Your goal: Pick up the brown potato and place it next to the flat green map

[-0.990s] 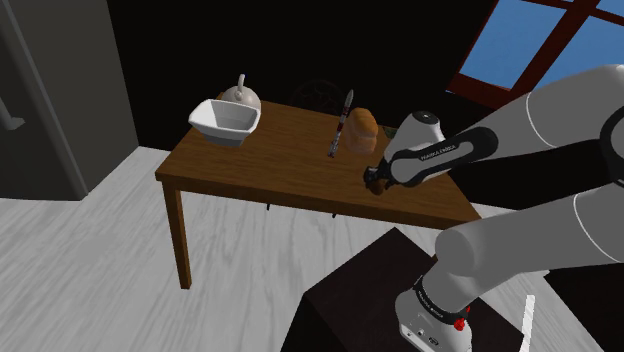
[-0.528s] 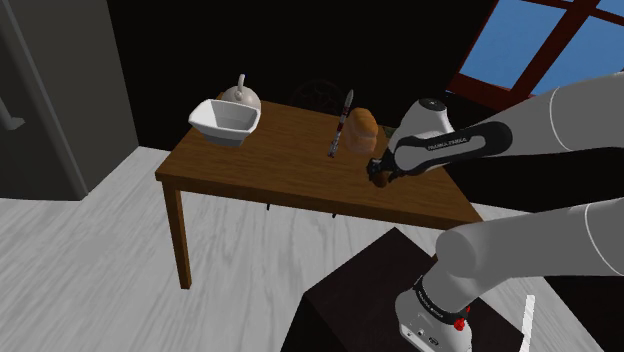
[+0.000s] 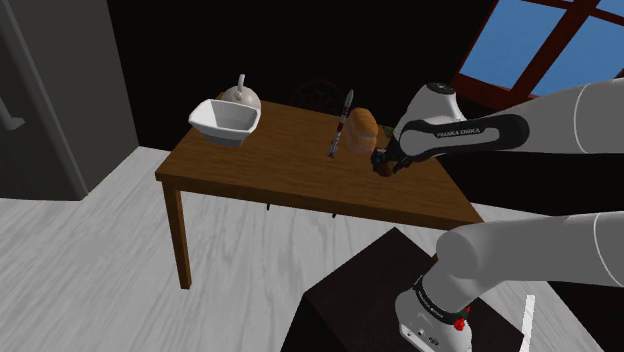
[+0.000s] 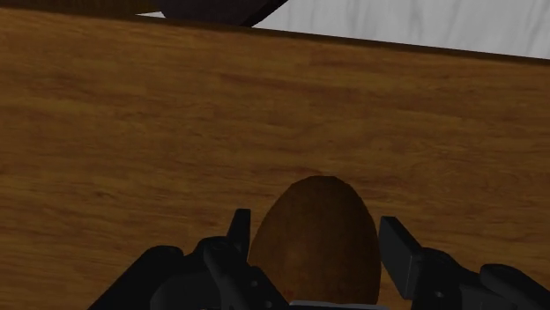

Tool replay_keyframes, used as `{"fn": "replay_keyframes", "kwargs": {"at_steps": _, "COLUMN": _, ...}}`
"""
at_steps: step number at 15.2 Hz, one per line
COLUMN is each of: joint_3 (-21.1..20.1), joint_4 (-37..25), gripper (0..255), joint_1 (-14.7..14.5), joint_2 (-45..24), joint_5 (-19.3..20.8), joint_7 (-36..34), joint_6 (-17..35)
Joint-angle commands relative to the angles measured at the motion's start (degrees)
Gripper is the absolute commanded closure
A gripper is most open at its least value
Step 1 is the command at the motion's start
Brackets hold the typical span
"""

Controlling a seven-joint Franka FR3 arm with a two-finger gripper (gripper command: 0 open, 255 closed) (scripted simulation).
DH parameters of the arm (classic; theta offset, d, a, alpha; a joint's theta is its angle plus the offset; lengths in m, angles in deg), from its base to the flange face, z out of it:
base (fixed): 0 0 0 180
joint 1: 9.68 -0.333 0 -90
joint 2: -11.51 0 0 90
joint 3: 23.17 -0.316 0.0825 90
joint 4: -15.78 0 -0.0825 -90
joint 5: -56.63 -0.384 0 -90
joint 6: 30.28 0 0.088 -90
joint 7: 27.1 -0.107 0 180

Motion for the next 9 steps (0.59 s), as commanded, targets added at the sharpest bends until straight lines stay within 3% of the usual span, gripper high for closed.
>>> {"fn": "replay_keyframes", "kwargs": {"at_steps": 1, "joint_3": 0.3, "joint_4": -1.0, "gripper": 255, "joint_1": -0.1, "joint_2": 0.9, "joint_5": -0.2, "joint_7": 0.5, "joint_6": -1.9}}
{"fn": "replay_keyframes", "kwargs": {"at_steps": 9, "joint_3": 0.6, "joint_4": -5.5, "gripper": 255, "joint_1": -0.8, "joint_2": 3.9, "joint_5": -1.2, "joint_7": 1.8, "joint_6": -9.4}}
